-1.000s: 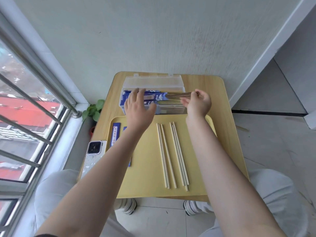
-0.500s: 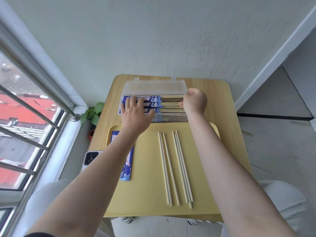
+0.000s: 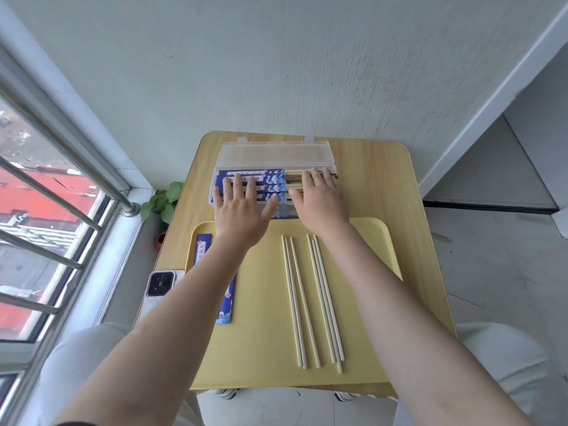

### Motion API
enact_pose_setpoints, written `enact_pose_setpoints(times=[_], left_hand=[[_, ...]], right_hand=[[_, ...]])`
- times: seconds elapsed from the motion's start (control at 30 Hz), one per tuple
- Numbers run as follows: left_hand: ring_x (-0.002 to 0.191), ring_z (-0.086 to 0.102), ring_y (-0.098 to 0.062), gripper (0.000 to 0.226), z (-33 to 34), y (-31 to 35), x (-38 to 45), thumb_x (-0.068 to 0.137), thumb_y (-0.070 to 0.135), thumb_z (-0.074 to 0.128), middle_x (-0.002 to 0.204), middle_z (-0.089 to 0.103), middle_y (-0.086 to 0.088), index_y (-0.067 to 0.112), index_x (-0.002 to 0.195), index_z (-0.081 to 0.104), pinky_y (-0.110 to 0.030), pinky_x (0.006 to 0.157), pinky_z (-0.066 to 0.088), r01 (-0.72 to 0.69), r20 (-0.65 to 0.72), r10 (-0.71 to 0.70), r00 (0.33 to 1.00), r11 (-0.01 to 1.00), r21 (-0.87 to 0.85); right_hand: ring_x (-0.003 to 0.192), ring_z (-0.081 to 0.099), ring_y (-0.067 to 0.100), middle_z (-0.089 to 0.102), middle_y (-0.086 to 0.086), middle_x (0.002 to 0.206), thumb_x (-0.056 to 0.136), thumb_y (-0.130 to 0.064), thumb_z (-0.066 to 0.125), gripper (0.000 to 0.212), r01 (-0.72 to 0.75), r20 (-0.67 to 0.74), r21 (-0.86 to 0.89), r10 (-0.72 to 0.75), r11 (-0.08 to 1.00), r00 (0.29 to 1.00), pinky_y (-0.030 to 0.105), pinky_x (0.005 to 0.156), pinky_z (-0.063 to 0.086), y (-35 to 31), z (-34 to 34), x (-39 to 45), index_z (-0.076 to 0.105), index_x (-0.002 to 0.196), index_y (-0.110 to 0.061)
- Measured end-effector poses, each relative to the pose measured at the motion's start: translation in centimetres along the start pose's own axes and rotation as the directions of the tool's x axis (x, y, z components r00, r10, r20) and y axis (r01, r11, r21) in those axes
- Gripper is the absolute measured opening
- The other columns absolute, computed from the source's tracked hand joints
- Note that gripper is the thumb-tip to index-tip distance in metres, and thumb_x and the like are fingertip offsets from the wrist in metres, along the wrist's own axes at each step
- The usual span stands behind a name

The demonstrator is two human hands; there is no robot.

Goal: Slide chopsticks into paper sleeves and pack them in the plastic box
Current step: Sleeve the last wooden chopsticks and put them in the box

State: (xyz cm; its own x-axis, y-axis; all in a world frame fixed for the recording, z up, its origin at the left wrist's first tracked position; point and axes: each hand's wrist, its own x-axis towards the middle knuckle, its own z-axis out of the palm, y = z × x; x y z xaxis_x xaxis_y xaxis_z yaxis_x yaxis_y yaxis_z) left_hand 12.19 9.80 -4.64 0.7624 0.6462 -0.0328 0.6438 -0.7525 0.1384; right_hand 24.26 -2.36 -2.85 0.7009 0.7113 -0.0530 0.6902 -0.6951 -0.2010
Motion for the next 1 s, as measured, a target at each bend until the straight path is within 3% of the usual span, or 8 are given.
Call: enact_pose_setpoints(times=[0.13, 0.27, 0.37, 0.43, 0.6, 0.73, 0.83, 1.0], left_hand=[[0.152, 0.01, -0.033, 0.085, 0.1, -0.2, 0.1, 0.093, 0.074, 0.011, 0.164, 0.019, -0.013, 0.018, 0.158, 0.021, -0.051, 0.124, 0.004, 0.001, -0.044, 0.0, 0.999, 1.0, 0.021], [0.153, -0.001, -0.036, 0.073, 0.3, -0.1, -0.1, 0.096, 0.072, 0.008, 0.167, 0.006, -0.014, 0.037, 0.159, 0.003, -0.053, 0.123, -0.004, -0.017, -0.027, 0.017, 0.999, 1.0, 0.013], [0.153, -0.009, -0.036, 0.072, 0.3, -0.3, 0.0, 0.095, 0.073, 0.006, 0.168, -0.001, -0.011, 0.04, 0.159, 0.007, -0.056, 0.122, -0.007, -0.035, -0.016, 0.036, 0.999, 0.999, 0.035], [0.153, -0.009, -0.036, 0.073, 0.3, -0.2, 0.1, 0.095, 0.073, 0.006, 0.168, -0.002, -0.008, 0.038, 0.159, 0.01, -0.056, 0.122, -0.007, -0.038, -0.003, 0.038, 0.999, 0.998, 0.043], [0.154, -0.002, -0.037, 0.074, 0.0, 0.2, 0.3, 0.095, 0.074, 0.009, 0.168, 0.005, -0.008, 0.038, 0.158, 0.016, -0.056, 0.123, -0.003, -0.024, 0.0, 0.024, 1.0, 0.999, 0.039], [0.15, 0.011, -0.037, 0.07, -0.3, -0.1, 0.1, 0.095, 0.074, 0.011, 0.164, 0.02, -0.008, 0.041, 0.155, 0.024, -0.052, 0.121, 0.007, -0.022, -0.028, 0.023, 0.999, 0.999, 0.044], [0.14, 0.026, -0.033, 0.056, -0.9, -0.6, 0.9, 0.102, 0.057, 0.017, 0.155, 0.03, -0.012, 0.036, 0.152, 0.03, -0.047, 0.114, 0.02, -0.005, -0.086, 0.003, 0.996, 1.0, -0.025], [0.152, 0.001, -0.035, 0.059, -0.8, -1.3, 1.6, 0.104, 0.048, 0.025, 0.165, 0.003, -0.018, 0.024, 0.157, 0.019, -0.046, 0.121, 0.011, 0.062, -0.05, -0.067, 0.997, 0.993, -0.105]], right_hand=[[0.152, 0.015, 0.036, 0.026, 0.016, 0.162, 0.107, -0.048, 0.027, 0.064, 0.007, -0.005, -0.026, -0.007, 1.0, 1.0, 0.044, 0.125, 0.011, -0.2, -0.4, 0.0, 0.027, 0.155, -0.006], [0.149, 0.023, 0.036, 0.032, 0.016, 0.159, 0.106, -0.045, 0.032, 0.06, 0.024, -0.02, -0.01, -0.024, 1.0, 1.0, 0.045, 0.123, 0.019, 0.0, -0.1, -0.2, 0.034, 0.152, -0.006], [0.14, 0.036, 0.032, 0.041, 0.013, 0.152, 0.106, -0.043, 0.03, 0.056, 0.035, 0.0, 0.038, -0.035, 0.999, 0.999, 0.043, 0.115, 0.031, -0.1, 0.2, -0.3, 0.041, 0.147, -0.007], [0.142, 0.032, 0.031, 0.038, 0.013, 0.155, 0.107, -0.043, 0.028, 0.057, 0.045, -0.007, 0.039, -0.044, 0.998, 0.999, 0.043, 0.118, 0.026, 0.1, 0.4, -0.2, 0.039, 0.149, -0.007], [0.154, 0.0, 0.029, 0.009, 0.014, 0.167, 0.105, -0.054, 0.021, 0.066, 0.027, -0.015, 0.018, -0.027, 0.999, 1.0, 0.044, 0.125, -0.003, 0.9, 0.6, -0.8, 0.019, 0.159, -0.015], [0.155, -0.002, 0.028, 0.005, 0.013, 0.167, 0.105, -0.054, 0.02, 0.065, 0.016, -0.054, 0.038, -0.013, 0.999, 0.998, 0.045, 0.125, -0.005, 0.7, 1.0, -1.4, 0.016, 0.16, -0.018], [0.155, 0.001, 0.029, 0.006, 0.013, 0.167, 0.106, -0.052, 0.024, 0.065, 0.021, -0.084, 0.04, -0.018, 0.999, 0.996, 0.045, 0.125, -0.003, 0.5, 1.0, -1.2, 0.019, 0.159, -0.017], [0.155, -0.001, 0.028, 0.004, 0.012, 0.168, 0.105, -0.055, 0.023, 0.067, 0.016, -0.051, 0.019, -0.015, 1.0, 0.999, 0.044, 0.125, -0.004, 0.3, 0.5, -0.1, 0.016, 0.16, -0.018]])
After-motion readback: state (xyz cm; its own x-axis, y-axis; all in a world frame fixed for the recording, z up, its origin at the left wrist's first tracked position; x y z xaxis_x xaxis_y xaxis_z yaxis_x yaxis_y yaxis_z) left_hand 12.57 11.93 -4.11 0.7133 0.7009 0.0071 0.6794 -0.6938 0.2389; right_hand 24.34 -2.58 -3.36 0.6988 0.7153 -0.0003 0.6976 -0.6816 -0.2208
